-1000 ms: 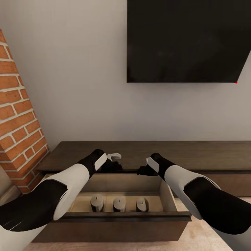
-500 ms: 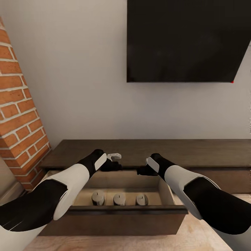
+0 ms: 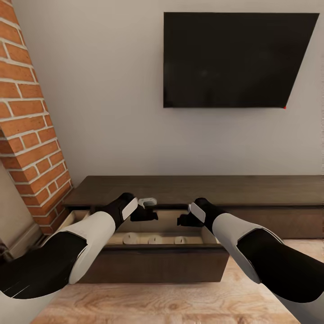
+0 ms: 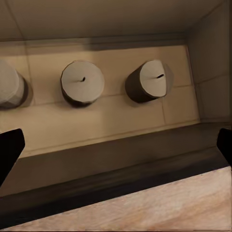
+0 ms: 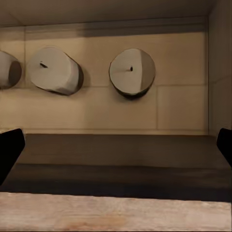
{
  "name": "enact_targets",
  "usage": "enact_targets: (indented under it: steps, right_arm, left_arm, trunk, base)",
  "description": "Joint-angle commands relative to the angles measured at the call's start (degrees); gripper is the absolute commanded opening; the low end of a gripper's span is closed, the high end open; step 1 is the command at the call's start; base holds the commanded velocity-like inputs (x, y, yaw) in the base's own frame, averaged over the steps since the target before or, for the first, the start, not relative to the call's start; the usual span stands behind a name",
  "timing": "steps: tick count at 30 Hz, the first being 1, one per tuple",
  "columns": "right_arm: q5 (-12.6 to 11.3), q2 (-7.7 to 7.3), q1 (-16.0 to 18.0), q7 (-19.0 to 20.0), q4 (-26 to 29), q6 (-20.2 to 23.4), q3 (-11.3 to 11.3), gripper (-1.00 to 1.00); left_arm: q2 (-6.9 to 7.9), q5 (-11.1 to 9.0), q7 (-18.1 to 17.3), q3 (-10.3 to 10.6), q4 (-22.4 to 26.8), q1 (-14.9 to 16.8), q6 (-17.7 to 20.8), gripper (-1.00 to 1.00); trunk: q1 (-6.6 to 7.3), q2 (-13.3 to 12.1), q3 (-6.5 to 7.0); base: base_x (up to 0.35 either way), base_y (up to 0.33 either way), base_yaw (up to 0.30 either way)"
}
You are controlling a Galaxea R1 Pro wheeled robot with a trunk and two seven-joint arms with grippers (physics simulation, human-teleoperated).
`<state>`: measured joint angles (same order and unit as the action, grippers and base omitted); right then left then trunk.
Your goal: Place each of the two pumpkins and all three candles from the living room inside a cabinet in the living room (use any cabinet), then make sure every cabinet is closed, and position the cauldron so it is next to a table in the living room.
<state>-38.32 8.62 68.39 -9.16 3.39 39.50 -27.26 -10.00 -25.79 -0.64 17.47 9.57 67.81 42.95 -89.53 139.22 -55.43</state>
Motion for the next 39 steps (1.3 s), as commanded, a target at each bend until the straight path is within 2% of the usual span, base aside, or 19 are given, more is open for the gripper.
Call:
enact_targets:
  steps: [1, 7, 14, 20, 24, 28, 39]
  right_arm:
    - [-0.62, -0.01, 0.01, -0.47, 0.11, 0.22, -0.25, 1.0]
    - [-0.62, -0.01, 0.02, -0.39, 0.1, 0.22, -0.25, 1.0]
    - [-0.6, -0.01, 0.01, -0.26, 0.04, 0.22, -0.25, 1.0]
    - [-0.61, -0.01, 0.0, -0.25, 0.04, 0.14, -0.25, 1.0]
    - [-0.58, -0.01, -0.24, -0.32, -0.12, -2.6, -0.23, 1.0]
    - [-0.54, -0.01, -2.23, -0.33, -1.65, -4.94, -0.17, 1.0]
    - [-0.6, -0.22, -3.21, -0.25, -2.21, -5.82, -0.13, 1.0]
  left_arm:
    - [0.0, -0.05, -0.07, 0.2, 0.01, 0.04, 0.17, 1.0]
    - [0.0, -0.05, -0.07, 0.2, 0.01, 0.04, -0.4, 1.0]
    - [0.0, -0.05, -0.14, 0.2, -0.14, 0.04, -4.1, 1.0]
    - [0.0, -0.05, -0.11, 0.19, -0.16, 0.04, -4.86, 1.0]
    - [0.0, 0.0, -0.04, 0.2, -0.79, 0.04, -8.9, 1.0]
    - [0.0, 0.28, 0.06, 0.2, -2.88, 0.04, -10.38, 1.0]
    - [0.0, 1.22, 0.16, 0.2, -4.06, 0.03, -10.84, 1.0]
  trunk:
    - [0.04, 0.02, 0.04]
    - [0.04, 0.02, 0.56]
    - [0.04, 0.02, 0.72]
    - [0.04, 0.02, 0.73]
    - [0.04, 0.02, 0.73]
    - [0.04, 0.02, 0.73]
    - [0.04, 0.02, 0.73]
  base:
    - [-0.311, 0.0, 0.0]
    - [-0.311, 0.0, 0.0]
    - [-0.267, 0.0, 0.0]
    - [-0.066, 0.041, 0.0]
    - [-0.052, 0.238, 0.0]
    - [-0.012, 0.127, 0.0]
    - [-0.001, 0.135, 0.0]
